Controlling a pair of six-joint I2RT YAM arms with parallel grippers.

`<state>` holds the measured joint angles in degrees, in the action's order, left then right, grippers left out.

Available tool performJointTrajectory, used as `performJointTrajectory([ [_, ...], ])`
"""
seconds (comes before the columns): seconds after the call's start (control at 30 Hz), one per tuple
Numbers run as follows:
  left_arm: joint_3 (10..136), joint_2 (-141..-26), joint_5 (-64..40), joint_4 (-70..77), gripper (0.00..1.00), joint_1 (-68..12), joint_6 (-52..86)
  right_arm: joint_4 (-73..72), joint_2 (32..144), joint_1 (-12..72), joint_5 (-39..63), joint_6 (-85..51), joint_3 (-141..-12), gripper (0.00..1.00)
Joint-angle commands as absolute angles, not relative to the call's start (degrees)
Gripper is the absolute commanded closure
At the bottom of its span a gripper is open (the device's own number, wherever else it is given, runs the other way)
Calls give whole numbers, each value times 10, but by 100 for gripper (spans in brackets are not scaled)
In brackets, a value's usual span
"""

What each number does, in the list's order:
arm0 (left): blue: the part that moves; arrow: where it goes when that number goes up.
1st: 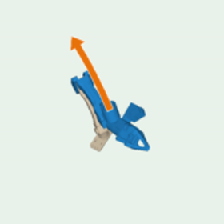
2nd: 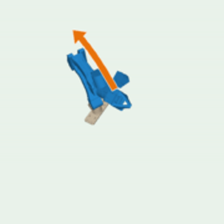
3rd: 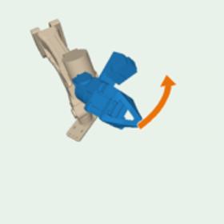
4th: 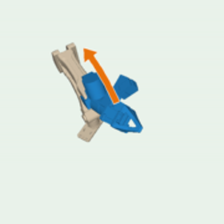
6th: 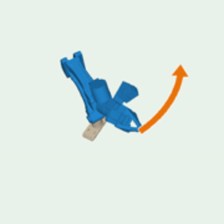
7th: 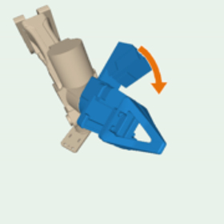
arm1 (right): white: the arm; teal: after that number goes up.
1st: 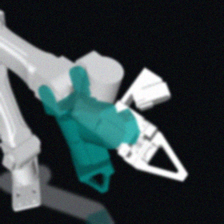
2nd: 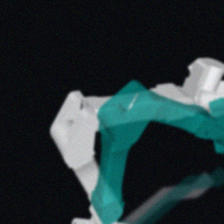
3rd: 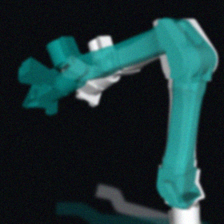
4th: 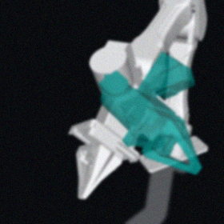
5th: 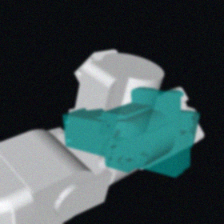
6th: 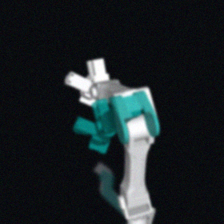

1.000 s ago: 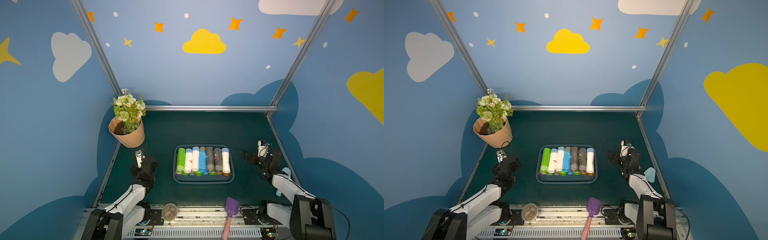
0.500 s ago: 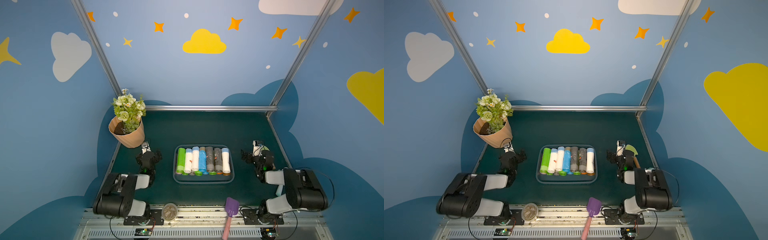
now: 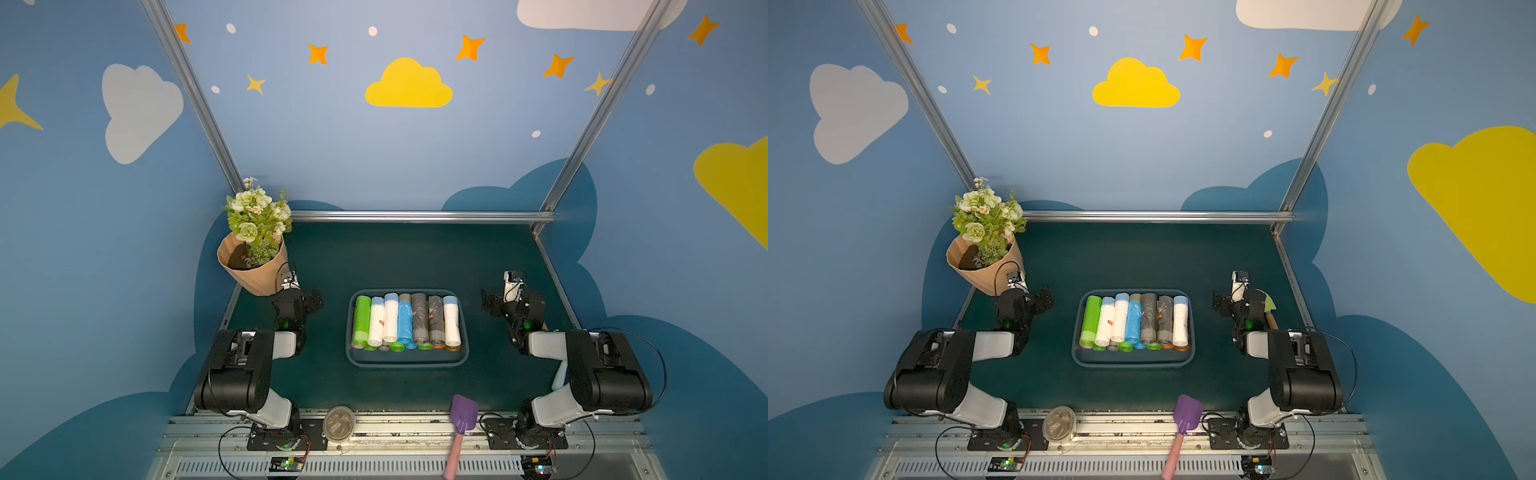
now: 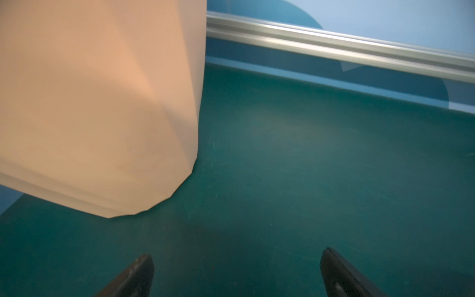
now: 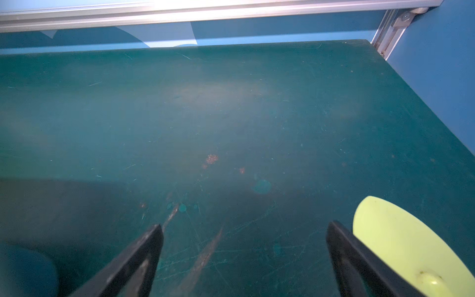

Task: Put the roll of trash bags into the storage box
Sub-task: Reset both arms

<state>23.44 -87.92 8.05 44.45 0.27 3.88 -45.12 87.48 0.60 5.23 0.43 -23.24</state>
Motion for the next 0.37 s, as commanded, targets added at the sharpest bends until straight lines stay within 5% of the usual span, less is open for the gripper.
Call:
performJointTrajectory([
  [0.0,239,-873,71,432,0,4,45,-443,864,11,44,10,-236,3],
  [0.33,238,-873,71,432,0,4,45,-436,867,12,42,10,-242,3],
])
